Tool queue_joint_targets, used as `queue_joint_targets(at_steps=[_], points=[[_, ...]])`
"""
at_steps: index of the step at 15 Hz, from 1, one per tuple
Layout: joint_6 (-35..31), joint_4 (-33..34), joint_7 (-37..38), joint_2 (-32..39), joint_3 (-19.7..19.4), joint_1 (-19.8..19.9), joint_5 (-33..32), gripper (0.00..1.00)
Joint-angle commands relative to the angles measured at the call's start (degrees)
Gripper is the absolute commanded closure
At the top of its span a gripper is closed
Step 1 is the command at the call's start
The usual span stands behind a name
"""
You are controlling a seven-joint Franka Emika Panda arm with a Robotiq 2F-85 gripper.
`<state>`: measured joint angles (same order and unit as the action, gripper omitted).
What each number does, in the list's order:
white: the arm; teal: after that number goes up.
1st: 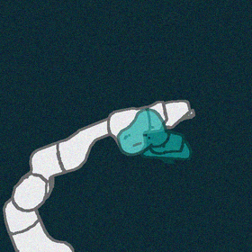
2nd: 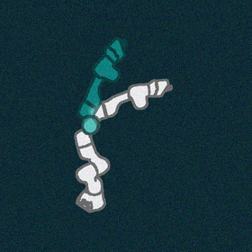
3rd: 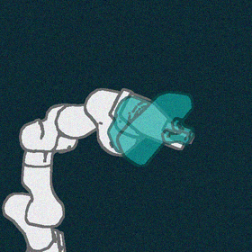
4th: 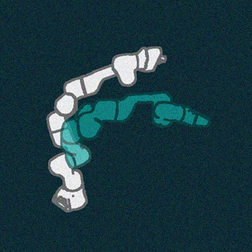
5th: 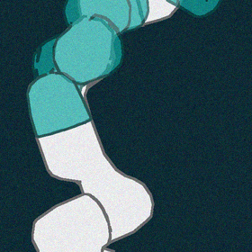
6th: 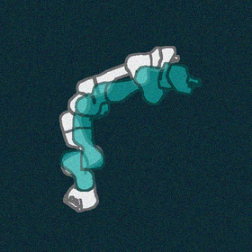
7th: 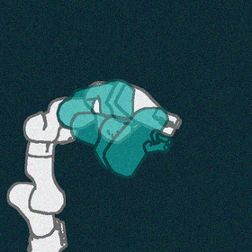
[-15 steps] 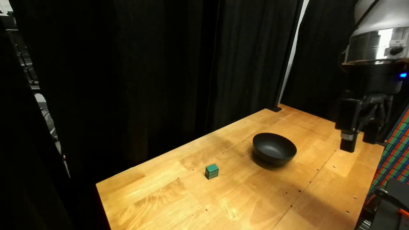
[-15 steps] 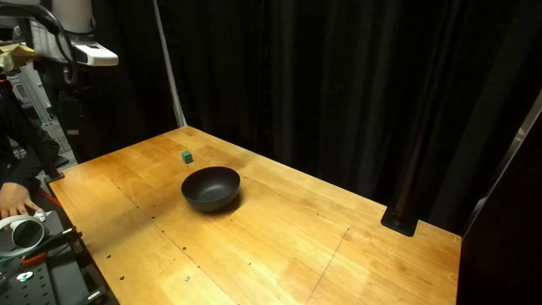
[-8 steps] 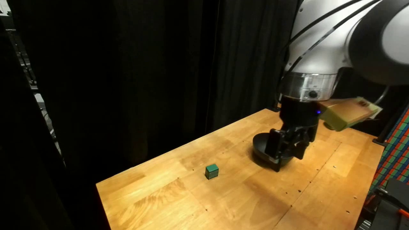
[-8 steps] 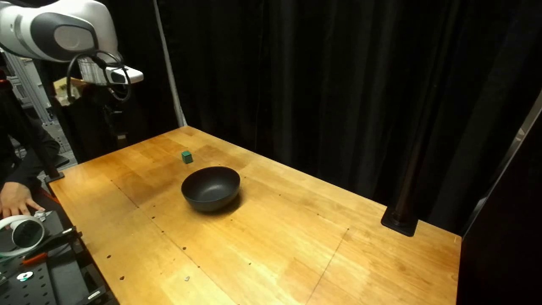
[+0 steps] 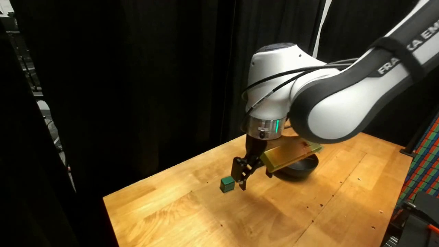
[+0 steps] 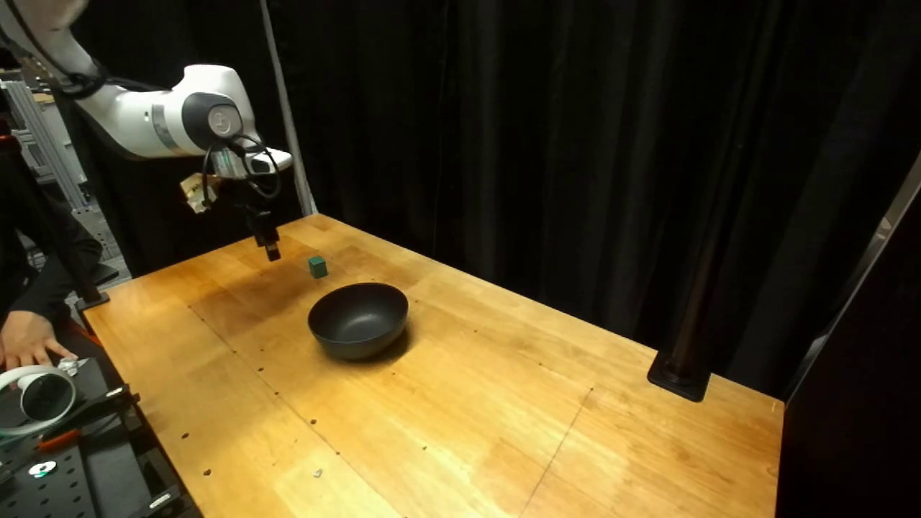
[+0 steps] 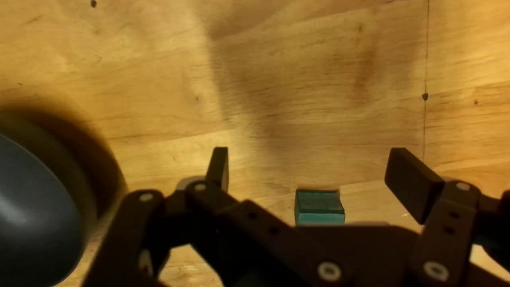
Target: Put the green block in the black bowl
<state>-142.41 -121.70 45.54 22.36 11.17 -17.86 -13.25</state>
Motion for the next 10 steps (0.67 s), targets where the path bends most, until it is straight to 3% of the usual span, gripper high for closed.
queue_joint_targets(at_steps=[1,10], points=[[0.15,9.67,3.06,8.74,-5.0,-5.1,-2.08,0.0],[0.26,22.32,3.26,20.5,-10.35,-9.48,-0.7,0.0]])
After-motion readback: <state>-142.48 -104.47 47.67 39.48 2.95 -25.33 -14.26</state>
